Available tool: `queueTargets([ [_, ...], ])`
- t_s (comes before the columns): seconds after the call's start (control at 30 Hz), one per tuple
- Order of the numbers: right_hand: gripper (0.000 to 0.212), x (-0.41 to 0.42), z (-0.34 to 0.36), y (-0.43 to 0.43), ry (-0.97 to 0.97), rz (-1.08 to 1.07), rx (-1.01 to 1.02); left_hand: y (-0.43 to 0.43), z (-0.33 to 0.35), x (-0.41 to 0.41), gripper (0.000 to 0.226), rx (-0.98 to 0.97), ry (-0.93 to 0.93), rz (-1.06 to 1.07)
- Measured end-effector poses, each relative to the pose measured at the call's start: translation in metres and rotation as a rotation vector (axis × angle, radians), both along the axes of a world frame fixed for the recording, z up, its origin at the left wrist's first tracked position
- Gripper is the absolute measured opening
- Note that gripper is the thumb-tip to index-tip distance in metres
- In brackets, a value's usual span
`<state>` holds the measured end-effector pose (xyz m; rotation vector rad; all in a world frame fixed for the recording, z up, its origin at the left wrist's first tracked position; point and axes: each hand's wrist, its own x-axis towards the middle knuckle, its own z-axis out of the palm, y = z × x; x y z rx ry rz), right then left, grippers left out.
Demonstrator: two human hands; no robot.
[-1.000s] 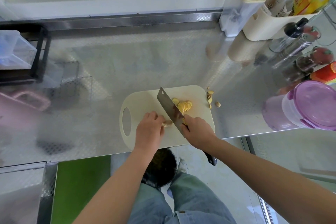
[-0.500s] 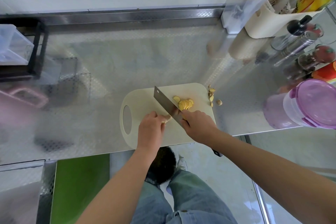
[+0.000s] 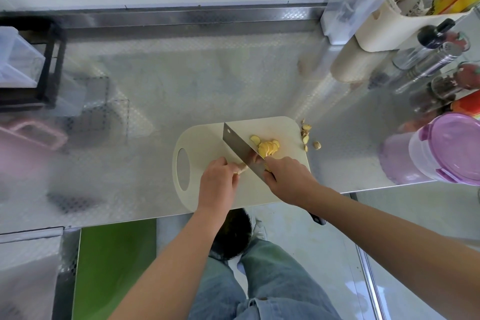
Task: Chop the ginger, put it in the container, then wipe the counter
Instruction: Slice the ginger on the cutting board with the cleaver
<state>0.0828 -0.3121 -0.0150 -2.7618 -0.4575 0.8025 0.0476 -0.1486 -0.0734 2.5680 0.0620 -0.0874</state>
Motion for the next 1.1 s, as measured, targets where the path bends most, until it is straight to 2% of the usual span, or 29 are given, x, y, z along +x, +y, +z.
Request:
queueTargets([
  [0.13,0.035,0.002,0.000,0.001,0.005,0.005,-0.009,0.001,0.001,0.000,0.025,-0.006,0.020,-0.017],
  [0.2,0.037,0.002,0.002,0.003,0.018,0.002,-0.018,0.001,0.002,0.001,0.025,-0.008,0.028,-0.026],
  [0.33,0.017,-0.001,-0.006,0.005,0.029,0.000,-0.036,0.001,0.002,0.001,0.027,-0.015,0.029,-0.031],
  [0.4,0.013,-0.003,-0.014,0.008,0.018,-0.004,-0.042,0.002,0.002,0.001,0.030,-0.027,0.016,-0.038],
  [0.73,0.019,0.006,-0.034,0.031,-0.057,-0.066,-0.001,0.002,-0.002,0.001,0.015,0.011,0.011,-0.031],
  [0.87,0.017,0.009,-0.032,0.030,-0.061,-0.195,0.076,0.002,-0.001,0.001,0.009,0.009,0.013,-0.012],
  [1.1,0.017,0.010,-0.014,0.015,-0.049,-0.051,0.058,0.003,0.001,0.001,0.020,-0.036,-0.005,-0.002],
])
